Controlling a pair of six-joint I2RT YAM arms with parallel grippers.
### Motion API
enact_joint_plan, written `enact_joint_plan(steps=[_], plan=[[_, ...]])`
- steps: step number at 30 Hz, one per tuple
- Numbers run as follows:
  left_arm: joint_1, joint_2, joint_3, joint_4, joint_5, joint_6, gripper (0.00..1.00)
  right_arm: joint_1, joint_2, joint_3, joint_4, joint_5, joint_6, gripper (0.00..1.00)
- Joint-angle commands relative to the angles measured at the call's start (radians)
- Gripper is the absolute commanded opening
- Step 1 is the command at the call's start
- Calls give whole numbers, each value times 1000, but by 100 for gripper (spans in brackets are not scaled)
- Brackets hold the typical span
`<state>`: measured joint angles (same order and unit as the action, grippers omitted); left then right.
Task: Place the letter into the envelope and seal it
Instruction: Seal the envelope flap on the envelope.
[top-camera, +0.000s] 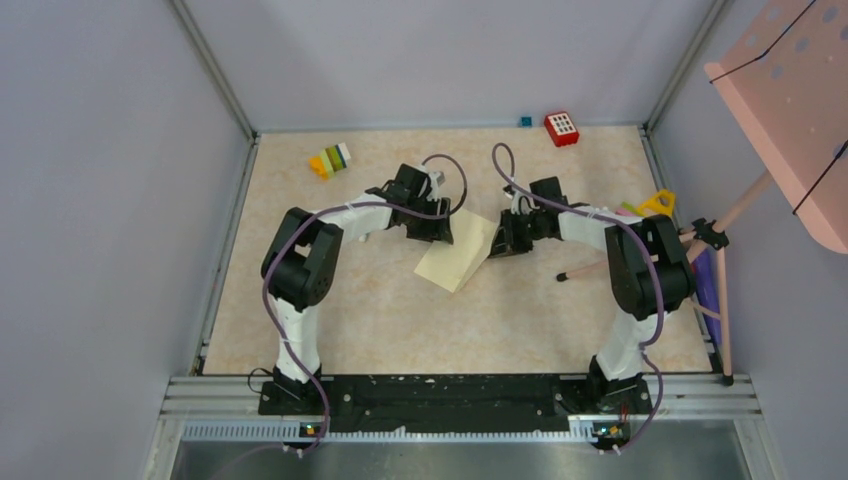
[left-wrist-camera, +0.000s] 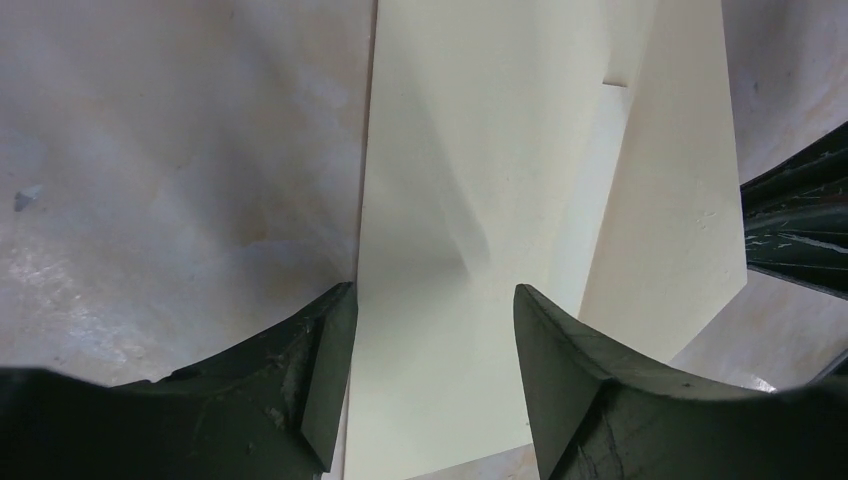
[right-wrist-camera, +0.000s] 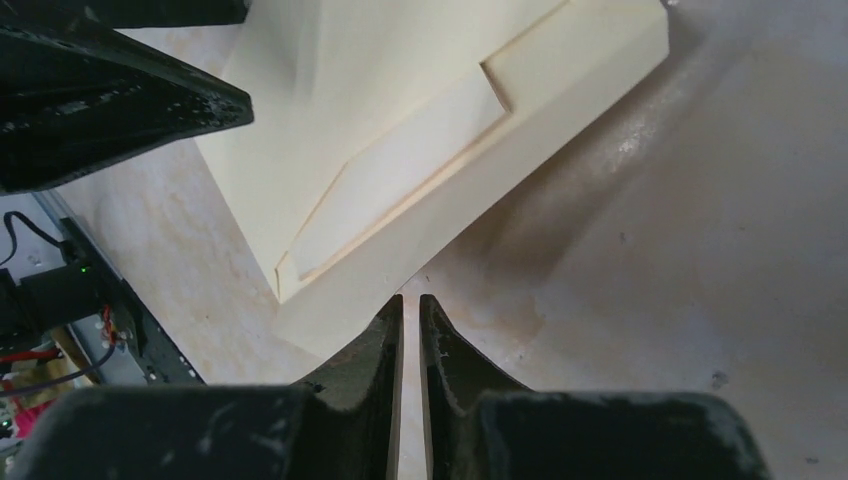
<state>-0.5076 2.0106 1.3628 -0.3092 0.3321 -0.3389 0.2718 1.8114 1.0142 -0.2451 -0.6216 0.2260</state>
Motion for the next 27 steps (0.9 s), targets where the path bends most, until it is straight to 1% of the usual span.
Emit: enact_joint_plan(steps=[1, 8, 15, 27], plan=[[-20, 73, -50, -46, 35, -16, 64, -8, 8, 43, 72, -64, 40, 10], [-25, 88, -60, -23, 84, -39, 64, -7, 19, 50, 107, -71, 64, 11], [-29, 94, -71, -5, 116, -53, 65, -8, 76, 92, 111, -45, 82, 12], [-42, 100, -68, 5, 143, -58, 64, 12, 160, 139, 134, -55, 130, 14]])
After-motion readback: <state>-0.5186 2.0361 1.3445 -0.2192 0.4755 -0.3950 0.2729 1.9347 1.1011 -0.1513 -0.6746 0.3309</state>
